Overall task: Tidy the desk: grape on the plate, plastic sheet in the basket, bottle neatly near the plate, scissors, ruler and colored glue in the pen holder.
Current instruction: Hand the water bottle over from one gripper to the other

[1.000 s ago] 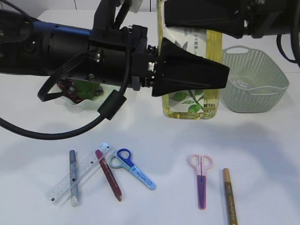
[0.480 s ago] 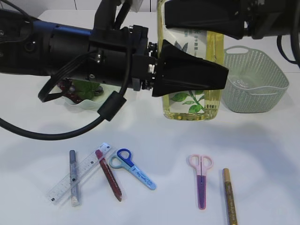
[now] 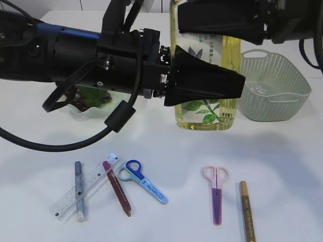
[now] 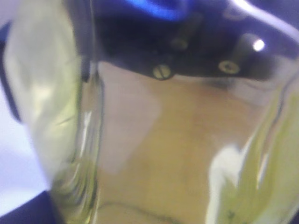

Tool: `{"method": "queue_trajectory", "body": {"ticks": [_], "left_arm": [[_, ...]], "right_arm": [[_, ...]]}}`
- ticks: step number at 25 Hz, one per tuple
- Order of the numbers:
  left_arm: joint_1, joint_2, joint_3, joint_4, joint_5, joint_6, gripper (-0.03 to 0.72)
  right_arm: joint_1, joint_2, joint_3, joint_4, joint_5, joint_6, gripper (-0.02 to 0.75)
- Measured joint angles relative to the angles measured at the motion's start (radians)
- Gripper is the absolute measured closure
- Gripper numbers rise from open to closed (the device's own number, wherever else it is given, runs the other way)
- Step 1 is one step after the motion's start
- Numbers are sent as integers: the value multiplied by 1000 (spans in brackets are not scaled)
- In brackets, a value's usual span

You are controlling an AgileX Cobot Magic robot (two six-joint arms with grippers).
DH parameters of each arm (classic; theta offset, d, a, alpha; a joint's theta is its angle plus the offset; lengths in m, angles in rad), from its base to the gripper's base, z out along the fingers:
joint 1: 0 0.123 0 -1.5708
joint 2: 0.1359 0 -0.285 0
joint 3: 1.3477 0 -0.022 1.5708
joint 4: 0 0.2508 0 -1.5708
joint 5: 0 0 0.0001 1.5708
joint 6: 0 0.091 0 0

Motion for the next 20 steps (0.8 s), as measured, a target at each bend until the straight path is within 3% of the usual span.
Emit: {"method": "queue_trajectory", "body": {"ticks": [5, 12, 20], "left_arm": [[0, 5, 0, 28, 17, 31, 244], [4, 8, 0, 63, 34, 49, 246], [88, 9, 0, 85, 6, 69, 247]], "right_arm": [[0, -6, -6, -18, -2, -1, 89], [0, -26, -8, -69, -27, -1, 80], [-3, -33, -8, -81, -71, -1, 80]]}}
